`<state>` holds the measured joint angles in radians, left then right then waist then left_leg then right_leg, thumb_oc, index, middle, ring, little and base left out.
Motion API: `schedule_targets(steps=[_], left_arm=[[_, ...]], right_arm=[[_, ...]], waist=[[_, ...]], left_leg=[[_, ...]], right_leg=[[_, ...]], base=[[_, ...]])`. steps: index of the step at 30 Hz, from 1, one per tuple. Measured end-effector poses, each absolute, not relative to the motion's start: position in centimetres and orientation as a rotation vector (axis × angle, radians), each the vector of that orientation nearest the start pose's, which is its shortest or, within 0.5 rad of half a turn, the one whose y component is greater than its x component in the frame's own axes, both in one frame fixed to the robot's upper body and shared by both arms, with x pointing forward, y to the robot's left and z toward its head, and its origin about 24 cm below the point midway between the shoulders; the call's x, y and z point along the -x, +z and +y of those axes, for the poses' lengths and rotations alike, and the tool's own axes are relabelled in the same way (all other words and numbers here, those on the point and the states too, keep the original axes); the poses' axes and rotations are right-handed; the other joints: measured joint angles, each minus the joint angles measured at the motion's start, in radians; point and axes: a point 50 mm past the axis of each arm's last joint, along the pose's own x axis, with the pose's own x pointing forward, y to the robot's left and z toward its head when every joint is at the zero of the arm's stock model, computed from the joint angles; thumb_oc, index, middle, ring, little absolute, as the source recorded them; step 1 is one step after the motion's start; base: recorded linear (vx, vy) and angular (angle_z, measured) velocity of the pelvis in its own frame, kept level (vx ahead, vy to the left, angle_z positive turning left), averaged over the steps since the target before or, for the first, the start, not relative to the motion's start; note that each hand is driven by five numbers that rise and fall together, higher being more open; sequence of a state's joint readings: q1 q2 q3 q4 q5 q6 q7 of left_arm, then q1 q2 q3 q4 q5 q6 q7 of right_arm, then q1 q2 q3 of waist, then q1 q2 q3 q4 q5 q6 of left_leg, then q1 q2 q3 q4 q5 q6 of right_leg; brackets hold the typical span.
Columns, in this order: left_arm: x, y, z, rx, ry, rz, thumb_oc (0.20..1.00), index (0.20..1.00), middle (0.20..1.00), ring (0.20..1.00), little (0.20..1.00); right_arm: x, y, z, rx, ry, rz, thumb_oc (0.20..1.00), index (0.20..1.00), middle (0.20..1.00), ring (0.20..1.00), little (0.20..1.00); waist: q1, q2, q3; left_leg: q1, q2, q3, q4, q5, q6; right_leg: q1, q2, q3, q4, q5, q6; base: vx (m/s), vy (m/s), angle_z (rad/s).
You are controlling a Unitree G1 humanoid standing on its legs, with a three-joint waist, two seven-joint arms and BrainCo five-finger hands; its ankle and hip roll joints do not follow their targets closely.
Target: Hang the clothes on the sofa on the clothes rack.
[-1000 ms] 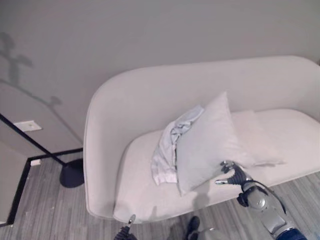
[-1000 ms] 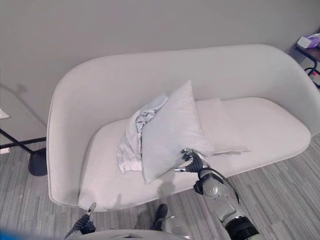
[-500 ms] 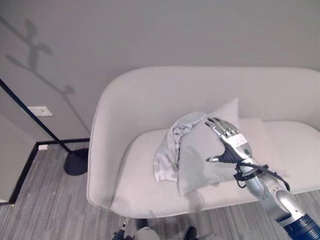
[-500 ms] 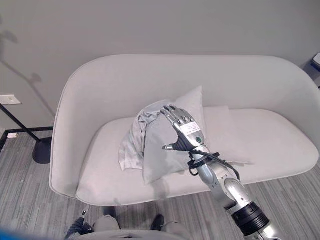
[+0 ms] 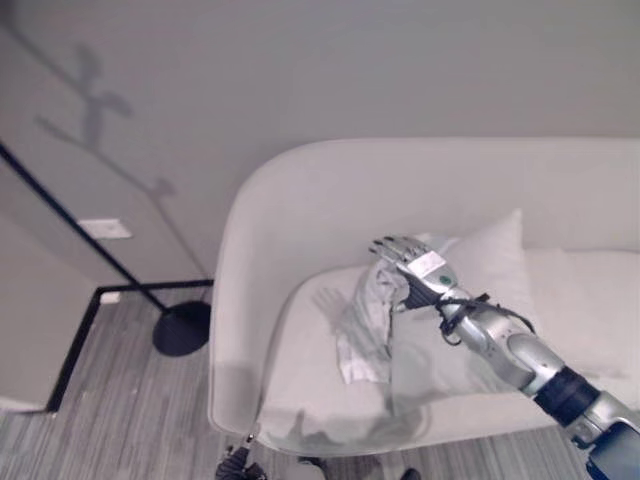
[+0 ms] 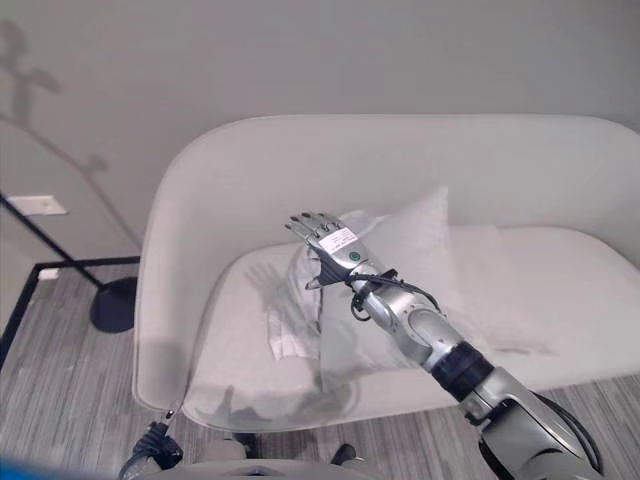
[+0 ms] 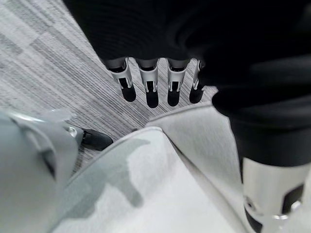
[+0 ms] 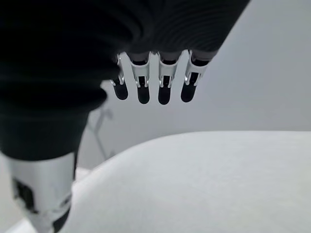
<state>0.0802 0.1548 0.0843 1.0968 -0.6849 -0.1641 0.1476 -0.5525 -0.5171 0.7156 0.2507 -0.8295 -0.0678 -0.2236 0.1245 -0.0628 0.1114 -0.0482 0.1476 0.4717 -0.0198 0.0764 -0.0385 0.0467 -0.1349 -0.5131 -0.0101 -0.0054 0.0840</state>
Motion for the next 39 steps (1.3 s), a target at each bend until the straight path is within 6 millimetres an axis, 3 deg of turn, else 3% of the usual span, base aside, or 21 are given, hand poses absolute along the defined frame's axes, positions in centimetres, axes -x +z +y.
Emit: schedule_targets(steps=[7, 10, 16, 21, 24, 26, 33, 36, 39], left_arm=[[-9.2, -15.0, 25.0, 0.372, 0.731, 0.912, 1.0, 1.0, 1.0, 1.0, 1.0], [-10.4, -14.6, 25.4, 0.369, 0.725, 0.884, 1.0, 1.0, 1.0, 1.0, 1.0], [-10.9, -14.4, 25.8, 0.375, 0.725, 0.868, 1.0, 1.0, 1.0, 1.0, 1.0], [-11.4, -14.2, 26.0, 0.369, 0.711, 0.849, 1.0, 1.0, 1.0, 1.0, 1.0], [-11.6, -14.1, 26.1, 0.363, 0.705, 0.839, 1.0, 1.0, 1.0, 1.0, 1.0], [-12.2, -13.8, 26.2, 0.347, 0.681, 0.824, 1.0, 1.0, 1.0, 1.0, 1.0], [-13.5, -13.2, 26.0, 0.309, 0.622, 0.785, 1.0, 1.0, 1.0, 1.0, 1.0], [-13.6, -13.2, 25.8, 0.301, 0.607, 0.787, 1.0, 1.0, 1.0, 1.0, 1.0], [-13.5, -13.3, 25.6, 0.288, 0.59, 0.796, 1.0, 1.0, 1.0, 1.0, 1.0]], right_arm=[[-32.8, 5.2, -7.2, 1.628, 0.51, -0.473, 1.0, 1.0, 1.0, 1.0, 1.0], [-33.5, 3.3, -8.1, 1.758, 0.534, -0.397, 1.0, 1.0, 1.0, 1.0, 1.0], [-33.5, 0.2, -9.0, 1.963, 0.599, -0.277, 1.0, 1.0, 1.0, 1.0, 1.0], [-33.8, -0.7, -10.5, 2.034, 0.566, -0.193, 1.0, 1.0, 1.0, 1.0, 1.0], [-34.4, 0.0, -11.4, 2.063, 0.507, -0.183, 1.0, 1.0, 1.0, 1.0, 1.0], [-35.5, 1.5, -12.4, 2.066, 0.401, -0.172, 1.0, 1.0, 1.0, 1.0, 1.0], [-39.5, 9.4, -14.4, 2.093, 0.058, -0.272, 1.0, 1.0, 1.0, 1.0, 1.0], [-39.9, 10.6, -15.8, 2.111, 0.004, -0.252, 1.0, 1.0, 1.0, 1.0, 1.0], [-39.9, 10.4, -16.8, 2.11, -0.018, -0.202, 1.0, 1.0, 1.0, 1.0, 1.0]], waist=[[0.056, -0.028, 0.025], [0.089, -0.039, 0.074], [0.128, -0.04, 0.138], [0.127, -0.006, 0.161], [0.128, 0.005, 0.166], [0.127, 0.018, 0.173], [0.126, 0.046, 0.174], [0.128, 0.059, 0.175], [0.129, 0.073, 0.175]], left_leg=[[-0.065, 0.012, -0.04, 0.022, -0.001, -0.001], [-0.106, 0.016, -0.06, 0.044, 0.0, 0.0], [-0.149, 0.012, -0.077, 0.054, 0.0, 0.0], [-0.175, 0.004, -0.104, 0.056, 0.001, 0.001], [-0.187, 0.004, -0.103, 0.056, 0.003, 0.004], [-0.191, 0.004, -0.105, 0.056, 0.004, 0.005], [-0.205, 0.003, -0.103, 0.056, 0.004, 0.006], [-0.207, 0.001, -0.103, 0.056, 0.004, 0.006], [-0.216, 0.001, -0.104, 0.056, 0.004, 0.006]], right_leg=[[-0.03, 0.01, -0.034, -0.003, -0.002, 0.001], [-0.051, 0.012, -0.053, -0.003, -0.001, -0.001], [-0.076, 0.008, -0.071, -0.003, 0.003, -0.005], [-0.083, 0.005, -0.098, -0.006, 0.003, -0.005], [-0.096, 0.005, -0.098, -0.005, 0.003, -0.005], [-0.1, 0.005, -0.1, -0.006, 0.005, -0.006], [-0.115, 0.005, -0.099, -0.007, 0.004, -0.006], [-0.116, 0.003, -0.101, -0.007, 0.004, -0.006], [-0.126, 0.003, -0.102, -0.006, 0.004, -0.006]], base=[[-0.03, -0.015, 0.12], [-0.04, -0.023, 0.18], [0.0, 0.021, 0.12], [0.01, 0.04, 0.13], [0.0, 0.006, 0.01], [0.0, 0.0, 0.0], [0.0, 0.0, 0.0], [0.0, 0.0, 0.0], [0.0, 0.0, 0.0]])
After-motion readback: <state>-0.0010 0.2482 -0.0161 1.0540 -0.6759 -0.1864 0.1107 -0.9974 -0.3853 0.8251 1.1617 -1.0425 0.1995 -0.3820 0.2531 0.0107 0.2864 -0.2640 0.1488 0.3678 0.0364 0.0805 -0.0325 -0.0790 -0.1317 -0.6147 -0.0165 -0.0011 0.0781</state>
